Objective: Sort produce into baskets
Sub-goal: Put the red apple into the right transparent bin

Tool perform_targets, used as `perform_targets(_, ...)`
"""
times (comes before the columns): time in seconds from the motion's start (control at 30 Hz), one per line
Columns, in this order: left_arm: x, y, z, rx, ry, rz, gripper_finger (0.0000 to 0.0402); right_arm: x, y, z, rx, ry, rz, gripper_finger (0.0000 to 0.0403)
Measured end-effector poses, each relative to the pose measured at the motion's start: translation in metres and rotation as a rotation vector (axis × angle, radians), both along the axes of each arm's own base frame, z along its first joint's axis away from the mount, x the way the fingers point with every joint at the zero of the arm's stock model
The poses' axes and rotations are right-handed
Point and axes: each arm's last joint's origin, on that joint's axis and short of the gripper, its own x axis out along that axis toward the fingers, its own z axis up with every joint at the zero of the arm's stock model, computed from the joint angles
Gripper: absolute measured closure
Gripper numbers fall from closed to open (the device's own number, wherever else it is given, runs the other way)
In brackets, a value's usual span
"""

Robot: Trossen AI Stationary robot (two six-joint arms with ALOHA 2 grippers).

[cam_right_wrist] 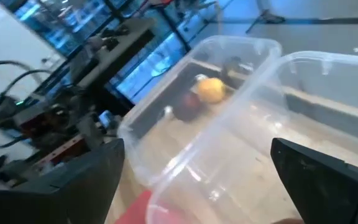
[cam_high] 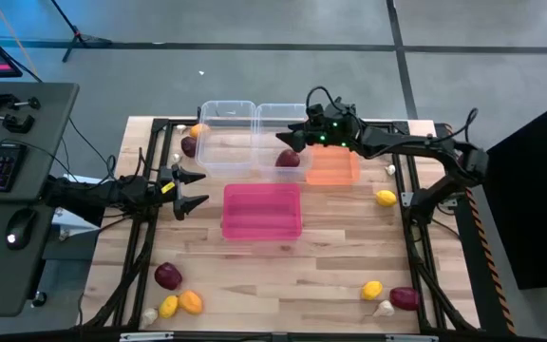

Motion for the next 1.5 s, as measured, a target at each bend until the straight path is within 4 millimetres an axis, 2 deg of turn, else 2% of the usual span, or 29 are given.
perform_targets(0.1,0.000,0.000,0.000,0.000,0.000,0.000,0.0011,-0.012,0.004,0.021,-0.053,-0.059,0.065,0.0007)
perform_targets(0.23,0.000,0.000,0.000,0.000,0.000,0.000,0.0011,-0.041,0.020,0.057,-0.076,-0.121,0.141,0.0007)
perform_targets(0.33,0.000,0.000,0.000,0.000,0.000,0.000,0.0011,-0.064,0.045,0.069,-0.025,-0.055,0.208,0.0006)
perform_targets(0.4,0.000,0.000,0.000,0.000,0.000,0.000,0.0011,-0.079,0.066,0.069,0.059,0.034,0.246,0.0006)
perform_targets(0.63,0.000,0.000,0.000,0.000,0.000,0.000,0.0011,-0.119,0.146,0.055,0.263,0.387,0.318,0.0006)
perform_targets(0.73,0.000,0.000,0.000,0.000,0.000,0.000,0.0011,-0.136,0.175,0.045,0.370,0.555,0.311,0.0006)
perform_targets(0.87,0.000,0.000,0.000,0.000,0.000,0.000,0.0011,-0.161,0.204,0.031,0.459,0.801,0.209,0.0006)
perform_targets(0.97,0.000,0.000,0.000,0.000,0.000,0.000,0.0011,-0.175,0.223,0.023,0.497,0.923,0.151,0.0006)
perform_targets(1.27,0.000,0.000,0.000,0.000,0.000,0.000,0.0011,-0.182,0.267,-0.004,0.584,1.168,0.283,0.0006)
perform_targets(1.5,0.000,0.000,0.000,0.000,0.000,0.000,0.0011,-0.174,0.315,-0.043,0.585,1.282,0.599,0.0006)
